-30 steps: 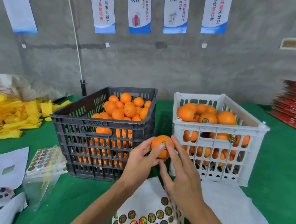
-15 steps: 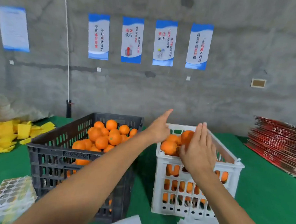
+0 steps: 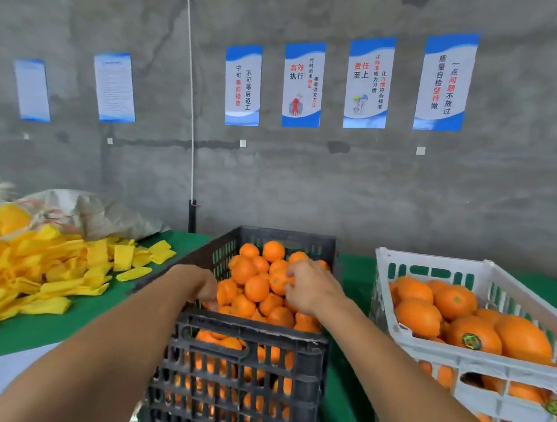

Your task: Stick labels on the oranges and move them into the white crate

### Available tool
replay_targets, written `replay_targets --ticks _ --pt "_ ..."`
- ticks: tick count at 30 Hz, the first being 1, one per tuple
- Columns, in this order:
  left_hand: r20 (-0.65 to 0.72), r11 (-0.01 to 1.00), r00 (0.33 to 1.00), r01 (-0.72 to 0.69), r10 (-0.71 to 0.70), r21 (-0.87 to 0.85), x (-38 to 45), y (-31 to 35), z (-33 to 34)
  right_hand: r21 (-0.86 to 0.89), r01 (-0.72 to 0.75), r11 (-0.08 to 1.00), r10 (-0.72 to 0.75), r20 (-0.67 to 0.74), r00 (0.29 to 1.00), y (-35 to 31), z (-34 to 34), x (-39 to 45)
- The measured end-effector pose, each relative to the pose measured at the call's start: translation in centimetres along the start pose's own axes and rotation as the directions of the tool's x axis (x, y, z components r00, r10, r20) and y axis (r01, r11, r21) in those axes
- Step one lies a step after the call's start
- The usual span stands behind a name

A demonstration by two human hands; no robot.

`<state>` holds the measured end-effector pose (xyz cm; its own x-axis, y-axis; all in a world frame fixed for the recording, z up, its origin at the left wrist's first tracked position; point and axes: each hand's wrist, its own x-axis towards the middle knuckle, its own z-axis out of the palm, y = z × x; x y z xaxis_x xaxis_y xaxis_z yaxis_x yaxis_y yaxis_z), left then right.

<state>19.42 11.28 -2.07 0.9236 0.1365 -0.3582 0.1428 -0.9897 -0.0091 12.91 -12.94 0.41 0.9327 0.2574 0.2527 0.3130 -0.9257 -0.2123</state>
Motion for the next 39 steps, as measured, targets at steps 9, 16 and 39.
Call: replay_targets --ticks 9,16,39 --pt "0.115 0.979 0.984 0.149 -0.133 -0.140 3.1 0.8 -2.0 -0.117 0.039 0.992 -0.014 0.207 0.978 -0.4 1.9 2.0" --pt "0.233 0.902 0.973 0.104 -0.004 -0.419 4.9 -0.2 -0.5 -0.093 0.028 0.995 -0.009 0.197 0.980 -0.2 1.8 2.0" --pt "-0.914 0.173 0.048 -0.985 0.402 0.024 -19.1 13.9 12.8 0.433 0.503 0.748 0.051 -0.793 0.607 2.4 1.5 -17.6"
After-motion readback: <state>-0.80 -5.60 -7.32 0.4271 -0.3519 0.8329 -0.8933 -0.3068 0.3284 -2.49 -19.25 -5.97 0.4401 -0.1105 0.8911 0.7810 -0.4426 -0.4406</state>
